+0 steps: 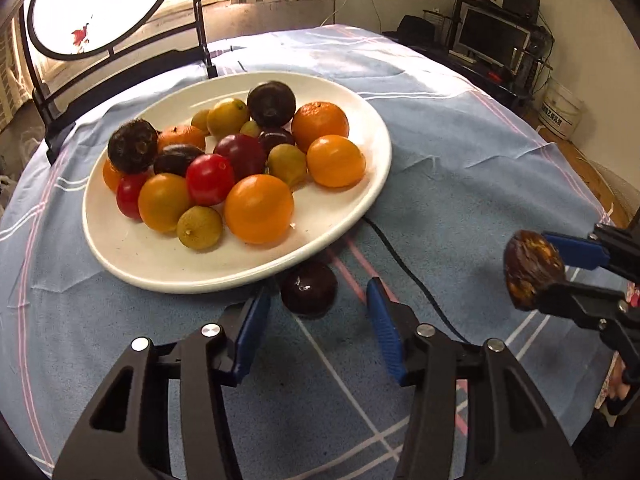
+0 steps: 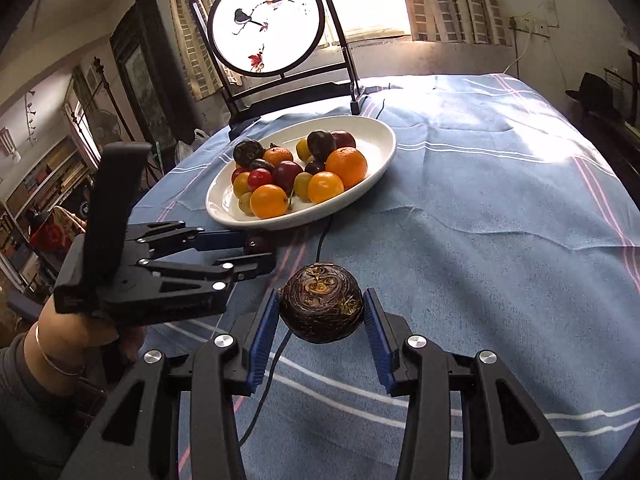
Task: Organize fruits
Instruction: 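Grasp a dark plum with the left gripper while the right gripper grasps a brown fruit, then place the plum and the brown fruit on the plate, opening both grippers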
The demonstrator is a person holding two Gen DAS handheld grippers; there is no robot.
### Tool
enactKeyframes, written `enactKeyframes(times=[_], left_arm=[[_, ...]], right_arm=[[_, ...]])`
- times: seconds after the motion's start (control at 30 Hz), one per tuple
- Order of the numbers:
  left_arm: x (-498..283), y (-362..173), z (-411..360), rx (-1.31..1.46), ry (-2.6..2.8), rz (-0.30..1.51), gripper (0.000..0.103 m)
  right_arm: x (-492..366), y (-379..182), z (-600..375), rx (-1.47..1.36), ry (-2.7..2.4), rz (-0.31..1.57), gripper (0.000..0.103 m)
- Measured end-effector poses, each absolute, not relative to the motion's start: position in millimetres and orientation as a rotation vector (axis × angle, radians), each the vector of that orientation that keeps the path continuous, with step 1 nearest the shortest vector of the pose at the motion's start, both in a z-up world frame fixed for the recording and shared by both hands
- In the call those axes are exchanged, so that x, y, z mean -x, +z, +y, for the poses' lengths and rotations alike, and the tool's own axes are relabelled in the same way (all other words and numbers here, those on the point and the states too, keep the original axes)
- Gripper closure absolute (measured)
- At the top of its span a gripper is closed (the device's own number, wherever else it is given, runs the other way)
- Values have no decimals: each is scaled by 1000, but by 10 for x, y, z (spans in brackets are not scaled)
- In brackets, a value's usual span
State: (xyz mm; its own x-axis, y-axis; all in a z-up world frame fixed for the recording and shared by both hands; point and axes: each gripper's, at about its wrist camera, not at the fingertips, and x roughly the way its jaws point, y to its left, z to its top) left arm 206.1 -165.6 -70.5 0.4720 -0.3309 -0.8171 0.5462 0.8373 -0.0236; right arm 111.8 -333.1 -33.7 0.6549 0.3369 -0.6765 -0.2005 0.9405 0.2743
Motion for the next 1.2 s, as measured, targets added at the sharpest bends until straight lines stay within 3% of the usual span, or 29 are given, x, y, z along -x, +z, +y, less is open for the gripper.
enactKeyframes(times=[0.03, 0.07, 0.1, 0.37, 0.6, 0.83, 1.03, 1.07, 1.1, 1.13, 1.17, 1.2], left_arm=[[-2082, -730, -1673, -260, -539, 948, 56], [-2087, -734, -1675, -257, -541, 952, 73], [-2087, -720, -1659, -248, -542, 947, 75], [-1871, -628, -1489, -248, -588, 909, 75], [-1595, -151, -1136, -195, -630, 768, 75], [-2077, 104, -1087, -188, -599, 708, 75], [-2701, -5, -1211, -193, -558, 742, 75], [-2776, -49, -1236, -202, -556, 759, 71], [-2829, -91, -1259, -222, -543, 768, 55], [-2844, -109, -1262, -236, -519, 758, 46], [-2829, -112, -1256, -245, -506, 747, 22], [-2792, -108, -1237, -247, -501, 736, 6]], right_arm=[[-1091, -338, -3336, -184, 310, 797, 60], [-1071, -337, -3344, -188, 314, 792, 60], [-1060, -339, -3345, -191, 316, 791, 60], [-1020, -332, -3281, -193, 341, 790, 60], [-1149, -53, -3083, -153, 381, 745, 60], [-1913, 244, -2886, -144, 393, 714, 60], [-2682, 162, -2706, -127, 365, 750, 59], [-2771, 126, -2695, -129, 363, 757, 59], [-2825, 100, -2676, -116, 352, 762, 57], [-2853, 92, -2660, -96, 335, 763, 48], [-2836, 100, -2659, -95, 333, 751, 43], [-2801, 117, -2679, -104, 341, 742, 41]])
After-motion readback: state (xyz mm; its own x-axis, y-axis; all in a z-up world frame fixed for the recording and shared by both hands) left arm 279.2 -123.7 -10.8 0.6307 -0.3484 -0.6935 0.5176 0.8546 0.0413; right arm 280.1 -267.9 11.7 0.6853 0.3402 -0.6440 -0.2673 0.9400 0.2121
